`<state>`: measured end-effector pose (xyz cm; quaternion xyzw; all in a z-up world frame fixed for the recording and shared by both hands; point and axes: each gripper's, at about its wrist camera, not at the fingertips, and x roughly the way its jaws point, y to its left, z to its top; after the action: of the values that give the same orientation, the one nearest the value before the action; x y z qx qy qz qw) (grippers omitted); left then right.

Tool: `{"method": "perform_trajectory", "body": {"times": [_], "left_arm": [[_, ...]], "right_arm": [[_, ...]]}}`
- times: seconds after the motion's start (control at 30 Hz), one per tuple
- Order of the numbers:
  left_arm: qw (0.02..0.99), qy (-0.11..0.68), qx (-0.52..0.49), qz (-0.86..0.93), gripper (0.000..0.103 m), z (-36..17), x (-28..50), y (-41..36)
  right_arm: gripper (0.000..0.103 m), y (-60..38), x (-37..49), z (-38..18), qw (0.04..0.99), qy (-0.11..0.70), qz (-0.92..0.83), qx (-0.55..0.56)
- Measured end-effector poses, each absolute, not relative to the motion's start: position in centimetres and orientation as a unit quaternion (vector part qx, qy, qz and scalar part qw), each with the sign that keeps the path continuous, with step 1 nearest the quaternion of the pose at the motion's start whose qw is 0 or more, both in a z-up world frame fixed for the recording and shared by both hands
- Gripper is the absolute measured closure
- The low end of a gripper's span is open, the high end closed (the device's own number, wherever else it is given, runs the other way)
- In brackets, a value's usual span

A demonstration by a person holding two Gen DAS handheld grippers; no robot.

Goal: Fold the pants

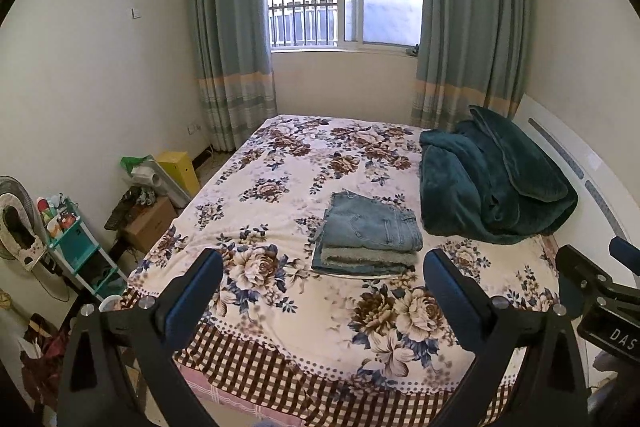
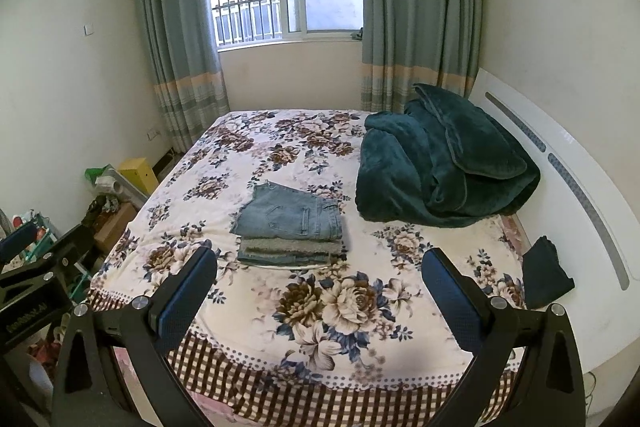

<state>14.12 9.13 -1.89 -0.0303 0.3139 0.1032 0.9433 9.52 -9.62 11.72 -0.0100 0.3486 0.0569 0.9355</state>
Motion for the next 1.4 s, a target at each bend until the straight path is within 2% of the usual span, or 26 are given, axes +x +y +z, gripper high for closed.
{"method": "perform_trajectory", "body": {"times": [1.4], "left_arm": [[0.943,0.314,-0.028,0.107,0.001,-1.0,14.7,8.2]], "right_arm": [[0.000,-7.6,9.8,11.8,0.934,0.351,0.067,-0.008]]}}
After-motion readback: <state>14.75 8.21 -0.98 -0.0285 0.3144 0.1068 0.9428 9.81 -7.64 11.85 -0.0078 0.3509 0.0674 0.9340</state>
